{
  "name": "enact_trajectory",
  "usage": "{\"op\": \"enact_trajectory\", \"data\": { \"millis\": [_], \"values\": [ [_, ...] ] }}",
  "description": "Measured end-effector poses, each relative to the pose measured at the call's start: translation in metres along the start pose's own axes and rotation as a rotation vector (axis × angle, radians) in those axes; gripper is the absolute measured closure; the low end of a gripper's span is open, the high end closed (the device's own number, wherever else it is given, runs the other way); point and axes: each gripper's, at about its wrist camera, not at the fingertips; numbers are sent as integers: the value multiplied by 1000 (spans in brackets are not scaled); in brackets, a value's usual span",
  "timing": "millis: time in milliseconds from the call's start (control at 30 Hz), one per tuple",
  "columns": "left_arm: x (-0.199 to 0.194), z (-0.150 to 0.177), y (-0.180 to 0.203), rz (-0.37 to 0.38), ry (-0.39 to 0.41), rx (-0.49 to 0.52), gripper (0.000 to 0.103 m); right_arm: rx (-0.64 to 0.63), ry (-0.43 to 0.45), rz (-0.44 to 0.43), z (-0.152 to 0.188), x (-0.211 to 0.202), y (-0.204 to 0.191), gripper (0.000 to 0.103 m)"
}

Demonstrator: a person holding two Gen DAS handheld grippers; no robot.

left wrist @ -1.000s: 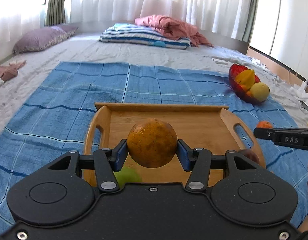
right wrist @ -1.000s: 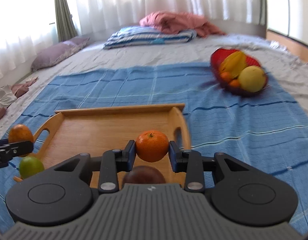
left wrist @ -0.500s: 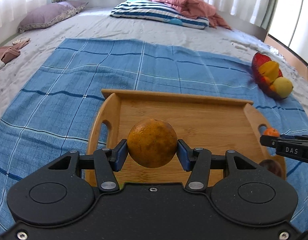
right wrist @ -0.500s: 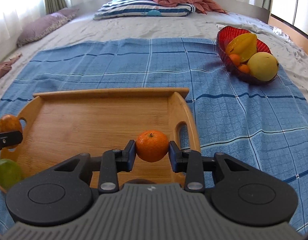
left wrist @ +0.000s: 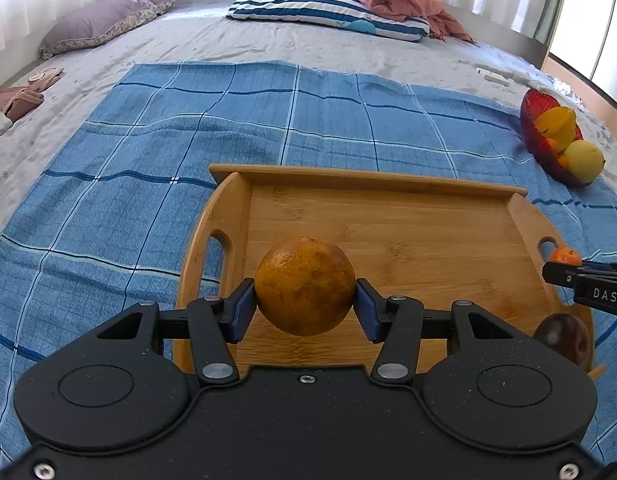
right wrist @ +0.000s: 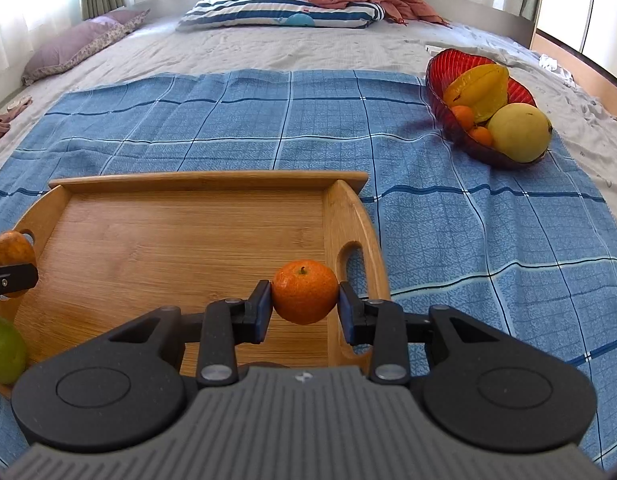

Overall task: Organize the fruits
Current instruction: 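Lift and carry the orange and mandarin over the wooden tray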

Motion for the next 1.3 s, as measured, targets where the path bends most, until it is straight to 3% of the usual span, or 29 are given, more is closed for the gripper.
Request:
{"op": "enact_trajectory", "data": {
  "millis": [1300],
  "values": [
    [23, 11, -10, -6, -55, -14, 53, -31, -38, 31, 8, 22, -8, 64]
  ]
}}
Point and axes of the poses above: each gripper's, at about its wrist camera, not at the fingertips, and x roughly the way its jaws point, y to its right, z to its underside, and after that the axes turned 7 degrees about -y, right-handed
